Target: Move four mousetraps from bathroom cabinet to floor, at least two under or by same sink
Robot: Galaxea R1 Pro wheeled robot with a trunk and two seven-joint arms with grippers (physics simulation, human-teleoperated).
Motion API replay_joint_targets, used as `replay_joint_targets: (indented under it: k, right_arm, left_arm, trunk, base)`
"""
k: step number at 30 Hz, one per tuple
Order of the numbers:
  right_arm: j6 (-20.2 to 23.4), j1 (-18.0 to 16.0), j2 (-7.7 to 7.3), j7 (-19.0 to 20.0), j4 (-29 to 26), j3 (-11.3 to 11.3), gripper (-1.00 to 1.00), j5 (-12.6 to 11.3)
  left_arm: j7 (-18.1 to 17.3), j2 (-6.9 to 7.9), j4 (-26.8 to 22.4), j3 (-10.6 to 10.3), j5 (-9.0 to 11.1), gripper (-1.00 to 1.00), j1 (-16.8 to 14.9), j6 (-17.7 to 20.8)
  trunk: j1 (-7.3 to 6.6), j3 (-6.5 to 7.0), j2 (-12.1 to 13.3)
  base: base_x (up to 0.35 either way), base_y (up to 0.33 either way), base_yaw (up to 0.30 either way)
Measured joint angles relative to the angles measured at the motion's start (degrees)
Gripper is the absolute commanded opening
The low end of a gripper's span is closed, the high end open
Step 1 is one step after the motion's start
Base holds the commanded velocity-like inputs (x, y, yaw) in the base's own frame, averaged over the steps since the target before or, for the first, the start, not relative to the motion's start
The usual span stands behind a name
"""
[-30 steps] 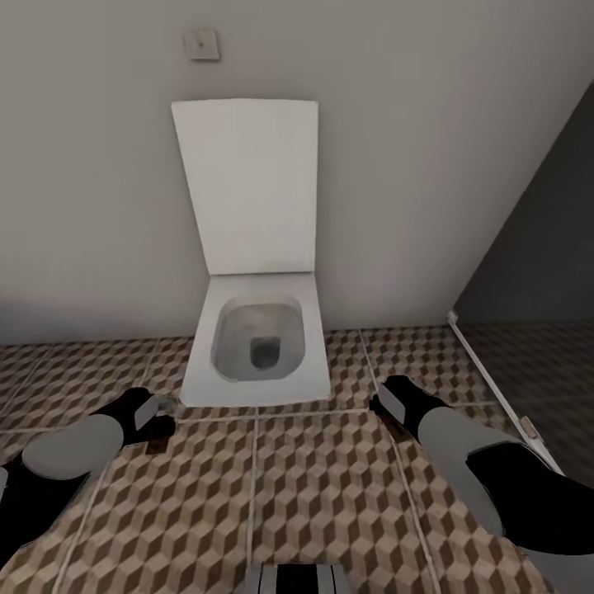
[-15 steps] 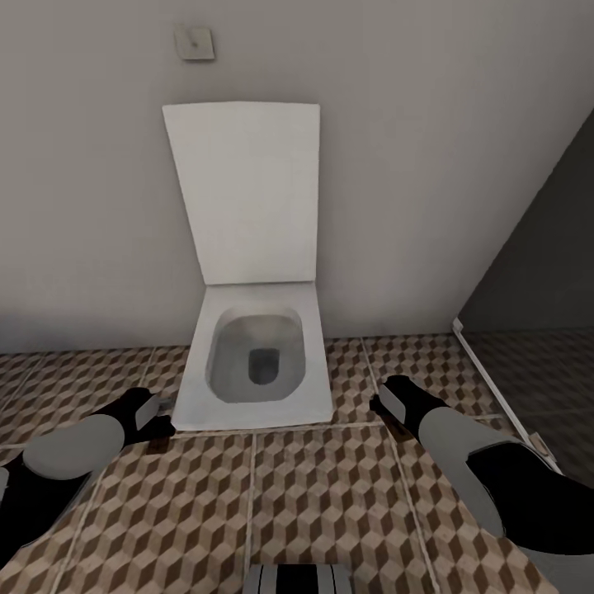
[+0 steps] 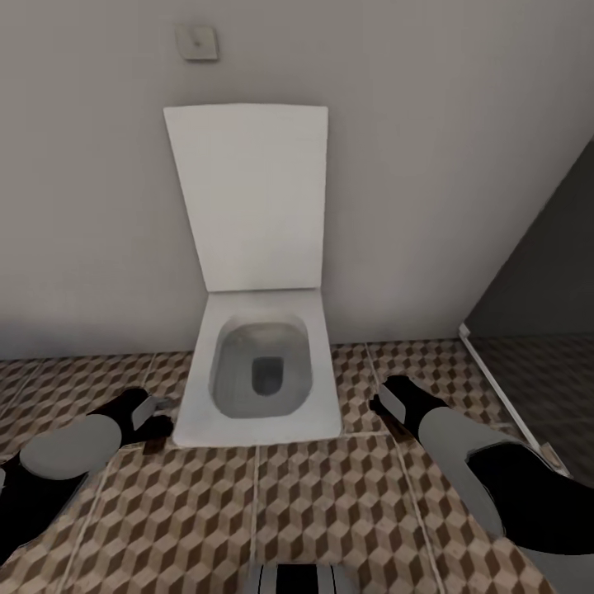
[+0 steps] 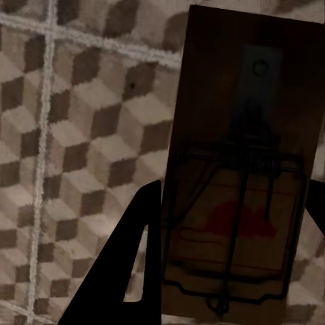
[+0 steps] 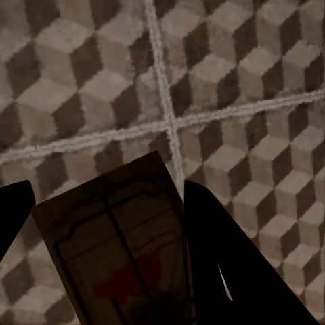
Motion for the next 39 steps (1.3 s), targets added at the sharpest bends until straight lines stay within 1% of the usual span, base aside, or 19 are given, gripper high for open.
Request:
replay_joint_targets:
  k: [6,13,17,22,30,39]
  right_arm:
    - [0.00,0.00,-0.18,0.00,-0.05,0.01,-1.00,0.01]
    - [0.00,0.01,-0.41,-0.01,-0.05,0.01,-1.00,0.00]
    - [0.00,-0.01,-0.43,-0.01,-0.06,0.00,-1.00,0.00]
    - [0.00,-0.01,-0.43,-0.01,-0.05,0.00,-1.00,0.00]
    - [0.00,0.00,-0.45,-0.01,-0.12,0.07,-1.00,0.00]
    - [-0.01,0.00,-0.43,-0.01,-0.12,0.08,-1.00,0.00]
  left_arm:
    - [0.07,1.23,0.00,-0.03,-0.01,-1.00,0.00,0.00]
    - [0.21,1.35,0.00,-0.08,0.00,-1.00,0.00,-0.02]
    - [0.23,1.48,0.00,-0.08,0.00,-1.00,0.00,-0.01]
    - [-0.04,1.32,-0.01,-0.13,0.02,-1.00,0.00,-0.10]
    - [0.01,0.37,-0.09,-0.07,0.03,-1.00,0.00,-0.04]
    - [0.07,0.11,-0.16,0.01,0.01,-1.00,0.00,-0.02]
  trunk:
    - [0.02,0.00,0.00]
    - [0.03,0.00,0.00]
    - [0.01,0.00,0.00]
    - [0.02,0.00,0.00]
    - [0.03,0.00,0.00]
    - [0.03,0.00,0.00]
  base:
    - [0.212,0.115,0.000]
    - [0.032,0.014,0.000]
    - [0.182,0.037,0.000]
    - [0.183,0.013,0.000]
    - [0.018,0.001,0.000]
    - [0.001,0.000,0.000]
